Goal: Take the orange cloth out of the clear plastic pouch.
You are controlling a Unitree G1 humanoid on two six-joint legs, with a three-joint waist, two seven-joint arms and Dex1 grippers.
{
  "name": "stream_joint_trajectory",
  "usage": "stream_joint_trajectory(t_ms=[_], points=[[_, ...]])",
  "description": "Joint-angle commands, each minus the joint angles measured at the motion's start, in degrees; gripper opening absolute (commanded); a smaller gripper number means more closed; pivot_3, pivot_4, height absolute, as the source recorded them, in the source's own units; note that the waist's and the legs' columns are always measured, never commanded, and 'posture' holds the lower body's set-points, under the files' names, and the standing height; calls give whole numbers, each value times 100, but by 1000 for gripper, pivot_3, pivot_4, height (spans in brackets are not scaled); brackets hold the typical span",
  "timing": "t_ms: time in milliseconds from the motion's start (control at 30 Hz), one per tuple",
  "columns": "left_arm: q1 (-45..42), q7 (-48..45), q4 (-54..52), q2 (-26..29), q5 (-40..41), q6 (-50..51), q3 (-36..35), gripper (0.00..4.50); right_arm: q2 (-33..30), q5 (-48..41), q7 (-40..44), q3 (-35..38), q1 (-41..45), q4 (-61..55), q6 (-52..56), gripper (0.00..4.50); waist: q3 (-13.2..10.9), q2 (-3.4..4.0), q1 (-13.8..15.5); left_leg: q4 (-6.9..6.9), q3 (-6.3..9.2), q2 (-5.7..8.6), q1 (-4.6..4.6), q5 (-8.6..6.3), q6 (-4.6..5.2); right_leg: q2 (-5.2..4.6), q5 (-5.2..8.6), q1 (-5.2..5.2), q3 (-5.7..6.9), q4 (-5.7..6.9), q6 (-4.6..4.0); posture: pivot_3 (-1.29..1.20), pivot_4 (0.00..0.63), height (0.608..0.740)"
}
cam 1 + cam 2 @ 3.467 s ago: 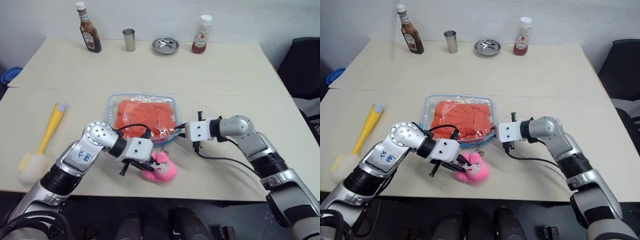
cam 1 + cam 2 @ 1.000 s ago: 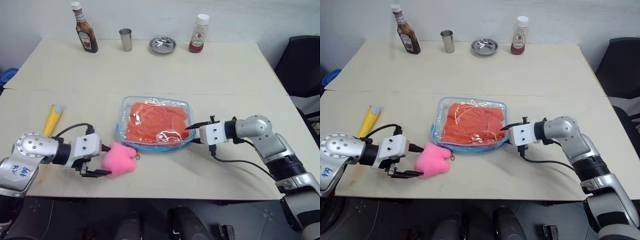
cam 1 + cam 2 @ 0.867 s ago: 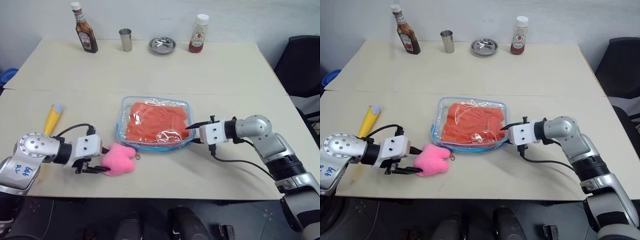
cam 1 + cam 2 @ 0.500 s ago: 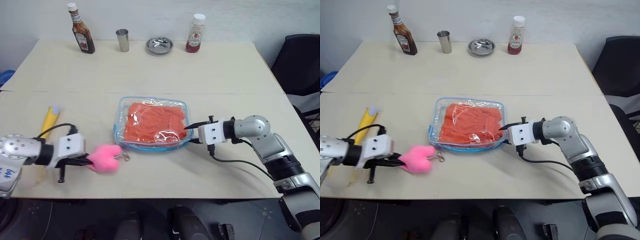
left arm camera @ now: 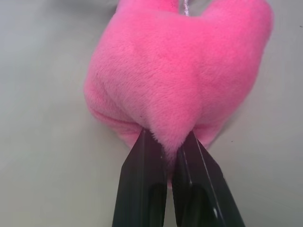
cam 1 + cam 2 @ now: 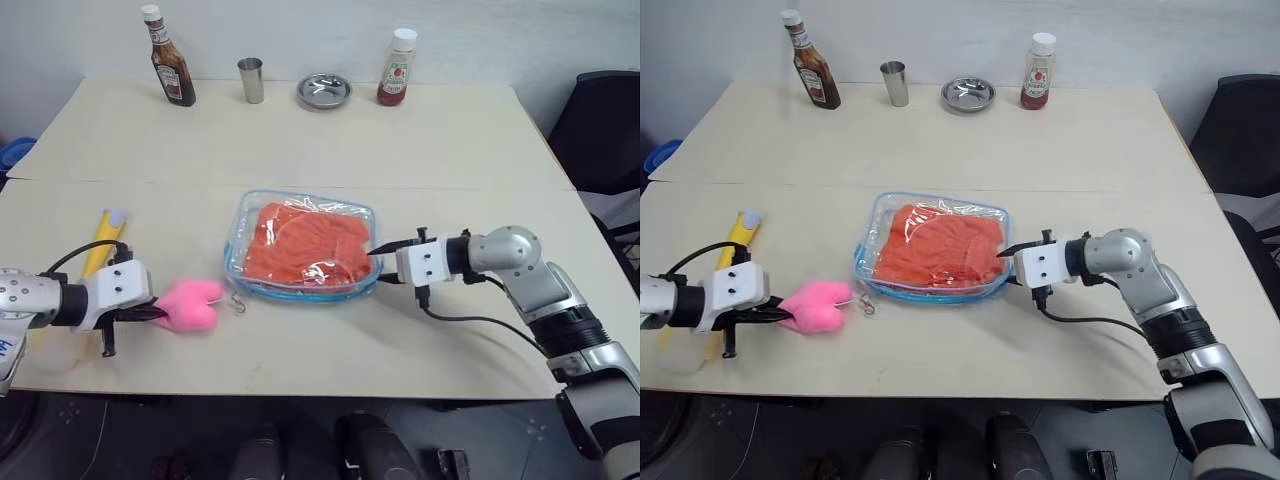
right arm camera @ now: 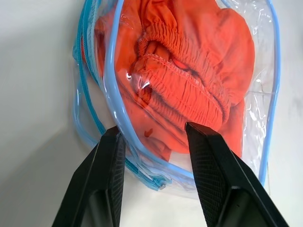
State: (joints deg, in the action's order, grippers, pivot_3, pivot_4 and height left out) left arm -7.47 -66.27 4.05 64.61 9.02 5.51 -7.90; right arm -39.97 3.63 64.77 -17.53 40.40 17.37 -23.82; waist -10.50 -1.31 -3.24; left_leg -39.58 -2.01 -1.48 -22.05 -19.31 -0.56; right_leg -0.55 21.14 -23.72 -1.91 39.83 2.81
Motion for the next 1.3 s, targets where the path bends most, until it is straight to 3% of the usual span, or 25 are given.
stream_joint_trajectory(t_ms=[33, 133, 267, 567, 1033, 1267, 1300], points=[[-82, 100, 391, 97, -147, -68, -121, 9, -80, -18, 67, 104, 94, -9, -197, 2028, 0, 0, 0, 0, 0, 0, 0, 0, 0, 0, 0, 0, 0, 0, 0, 0, 150, 740], [-181, 79, 549, 112, -105, -78, -150, 0, -99, -185, 248, 136, 71, -23, -224, 1414, 0, 0, -12, 0, 0, 0, 0, 0, 0, 0, 0, 0, 0, 1, 0, 0, 150, 740], [-205, 68, 601, 103, -109, -129, -136, 0, -97, -185, 302, 163, 66, -13, -261, 38, 0, 0, -18, 0, 0, -2, 0, 0, 0, 2, 0, -2, 1, 4, 0, 0, 150, 740], [-229, 70, 638, 57, -84, -145, -117, 0, -132, -198, 386, 172, -2, -8, -332, 38, 0, 0, -13, 0, 0, -1, 0, 0, -1, 1, 0, -1, 0, 4, 0, 0, 150, 740], [-304, 139, 2029, 646, -210, -859, -432, 0, -805, -551, 689, 392, -120, 190, -868, 38, -1, 1, -10, 1, -4, -2, -1, 0, 0, 0, 0, -5, 1, 2, 0, 0, 150, 740], [-194, 117, 1406, 270, 89, -465, -340, 0, -694, -554, 453, 352, -291, -44, -677, 38, -1, 1, 1, 1, -4, -2, -2, 0, 0, -2, 0, -5, 2, 6, 0, 0, 150, 740], [-191, 129, 1176, 154, 217, -223, -332, 291, -666, -583, 411, 359, -321, -103, -535, 10, -1, 1, 2, 1, -5, -2, -2, 0, 0, -2, 0, -5, 1, 6, 0, 0, 150, 740]])
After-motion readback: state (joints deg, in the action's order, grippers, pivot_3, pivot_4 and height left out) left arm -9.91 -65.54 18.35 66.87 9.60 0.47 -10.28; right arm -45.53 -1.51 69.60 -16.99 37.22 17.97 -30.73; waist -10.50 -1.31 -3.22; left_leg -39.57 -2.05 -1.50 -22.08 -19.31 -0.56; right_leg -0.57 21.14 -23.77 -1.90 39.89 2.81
